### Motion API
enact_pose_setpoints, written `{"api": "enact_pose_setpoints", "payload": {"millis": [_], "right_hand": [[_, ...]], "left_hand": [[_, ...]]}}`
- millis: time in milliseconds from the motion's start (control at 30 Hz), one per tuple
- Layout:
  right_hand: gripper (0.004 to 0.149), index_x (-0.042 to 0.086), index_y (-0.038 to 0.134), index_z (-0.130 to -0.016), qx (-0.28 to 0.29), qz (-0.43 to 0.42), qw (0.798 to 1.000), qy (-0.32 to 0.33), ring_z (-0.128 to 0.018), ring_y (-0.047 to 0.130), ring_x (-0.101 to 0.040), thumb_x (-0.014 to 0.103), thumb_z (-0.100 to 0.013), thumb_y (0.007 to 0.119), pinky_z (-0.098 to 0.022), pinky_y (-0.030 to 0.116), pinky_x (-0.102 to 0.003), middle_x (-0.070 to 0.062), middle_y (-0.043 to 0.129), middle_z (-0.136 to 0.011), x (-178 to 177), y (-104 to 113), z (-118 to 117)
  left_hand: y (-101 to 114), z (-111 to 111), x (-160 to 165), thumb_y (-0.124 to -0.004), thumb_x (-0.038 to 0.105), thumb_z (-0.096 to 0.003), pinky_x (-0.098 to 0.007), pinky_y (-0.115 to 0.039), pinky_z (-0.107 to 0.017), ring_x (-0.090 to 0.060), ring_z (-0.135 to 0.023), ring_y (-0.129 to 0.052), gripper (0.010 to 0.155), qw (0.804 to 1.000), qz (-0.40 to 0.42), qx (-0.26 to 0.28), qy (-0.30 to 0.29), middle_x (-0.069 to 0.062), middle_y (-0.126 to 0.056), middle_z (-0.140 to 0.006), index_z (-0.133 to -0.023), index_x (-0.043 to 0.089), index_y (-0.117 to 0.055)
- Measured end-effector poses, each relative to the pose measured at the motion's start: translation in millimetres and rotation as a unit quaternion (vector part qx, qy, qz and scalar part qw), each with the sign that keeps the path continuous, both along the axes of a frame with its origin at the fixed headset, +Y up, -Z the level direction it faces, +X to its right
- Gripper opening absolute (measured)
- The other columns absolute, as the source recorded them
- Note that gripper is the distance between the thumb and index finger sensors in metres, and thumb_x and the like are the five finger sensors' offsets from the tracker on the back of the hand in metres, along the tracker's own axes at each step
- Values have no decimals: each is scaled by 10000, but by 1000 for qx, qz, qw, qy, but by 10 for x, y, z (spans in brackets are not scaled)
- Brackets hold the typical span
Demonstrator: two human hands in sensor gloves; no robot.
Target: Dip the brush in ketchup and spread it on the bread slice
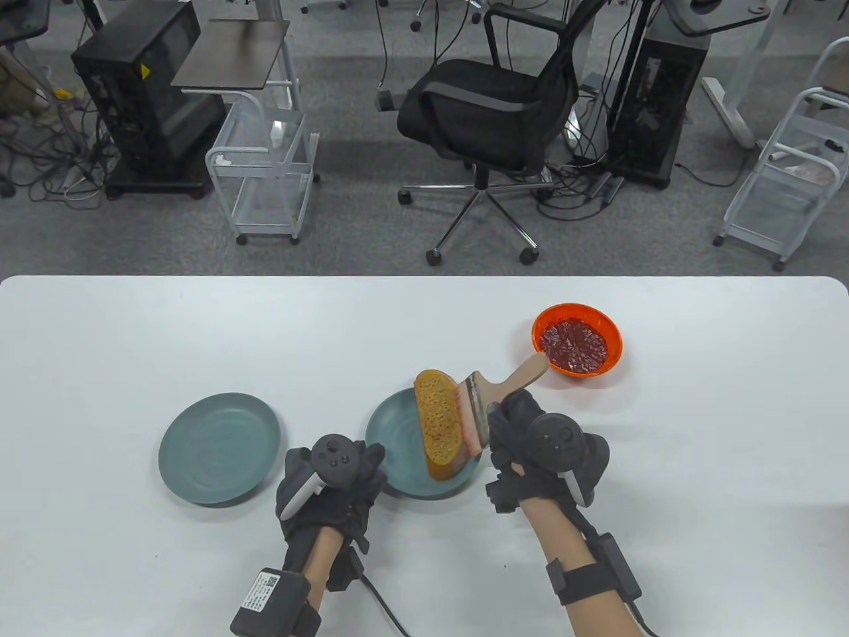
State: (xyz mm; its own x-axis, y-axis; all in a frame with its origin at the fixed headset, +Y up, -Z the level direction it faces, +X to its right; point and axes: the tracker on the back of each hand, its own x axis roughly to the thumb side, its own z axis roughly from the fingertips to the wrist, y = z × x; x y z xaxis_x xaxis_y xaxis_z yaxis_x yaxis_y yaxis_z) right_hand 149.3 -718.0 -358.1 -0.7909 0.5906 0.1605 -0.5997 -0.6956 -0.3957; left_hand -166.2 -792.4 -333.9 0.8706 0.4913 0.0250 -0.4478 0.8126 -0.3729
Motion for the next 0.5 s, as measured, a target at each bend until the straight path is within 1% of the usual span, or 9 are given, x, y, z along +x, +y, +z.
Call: {"api": "enact_pose_setpoints", "payload": {"millis": [33, 100, 167, 233, 300, 367, 433, 500], "right_hand": [[460, 24, 756, -850, 7, -6, 1000, -10, -387, 1112, -277, 308, -500, 848, -224, 983, -298, -220, 898, -682, 34, 4, 2], [460, 28, 753, -851, 3, -35, 999, -8, -385, 1117, -267, 315, -503, 844, -222, 988, -288, -213, 900, -682, 45, -19, -2], [462, 23, 752, -851, -21, -93, 995, 13, -383, 1118, -266, 313, -503, 844, -215, 989, -284, -217, 900, -680, -16, -84, -25], [462, 9, 751, -853, -62, -141, 987, 53, -374, 1115, -282, 299, -505, 847, -211, 983, -297, -231, 895, -680, -153, -172, -42], [462, 6, 754, -851, -75, -136, 986, 68, -369, 1115, -289, 294, -503, 851, -208, 983, -303, -236, 895, -679, -265, -217, -42], [461, 13, 757, -851, -75, -102, 989, 71, -371, 1115, -286, 299, -502, 852, -211, 983, -301, -231, 898, -680, -318, -219, -41], [462, 24, 758, -853, -67, -79, 993, 62, -372, 1116, -273, 311, -502, 849, -213, 983, -292, -221, 902, -679, -288, -199, -50], [462, 16, 758, -851, -42, -57, 997, 36, -372, 1111, -286, 302, -501, 854, -214, 976, -304, -231, 897, -679, -186, -146, -47]], "left_hand": [[0, 0, 1, -640, 399, -650, -596, -348, -712, -444, -1092, -360, 524, 1000, 0, 0, 0, -153, -472, -1190, -1138, 233, -551], [-4, 0, -1, -640, 399, -649, -596, -347, -712, -443, -1092, -359, 525, 1000, 1, 0, 0, -153, -472, -1190, -1139, 232, -550], [-4, 0, -4, -640, 398, -649, -596, -346, -712, -440, -1093, -357, 525, 1000, 3, 0, 0, -152, -471, -1189, -1139, 233, -549], [-3, 0, -2, -640, 399, -649, -596, -345, -712, -440, -1093, -357, 525, 1000, 2, -1, -1, -150, -469, -1191, -1139, 235, -549], [-3, 1, -2, -639, 398, -651, -595, -345, -713, -440, -1093, -356, 525, 1000, 2, -1, -1, -152, -468, -1190, -1140, 232, -547], [-4, 1, -3, -640, 399, -649, -596, -345, -712, -442, -1092, -355, 526, 1000, 3, -1, -1, -152, -469, -1190, -1140, 232, -549], [-4, 1, -3, -641, 398, -649, -596, -345, -712, -443, -1092, -356, 526, 1000, 3, -1, -1, -154, -470, -1190, -1139, 231, -550], [-3, 0, -3, -640, 399, -650, -596, -345, -712, -443, -1092, -356, 525, 1000, 2, 0, -2, -152, -468, -1190, -1139, 233, -549]]}}
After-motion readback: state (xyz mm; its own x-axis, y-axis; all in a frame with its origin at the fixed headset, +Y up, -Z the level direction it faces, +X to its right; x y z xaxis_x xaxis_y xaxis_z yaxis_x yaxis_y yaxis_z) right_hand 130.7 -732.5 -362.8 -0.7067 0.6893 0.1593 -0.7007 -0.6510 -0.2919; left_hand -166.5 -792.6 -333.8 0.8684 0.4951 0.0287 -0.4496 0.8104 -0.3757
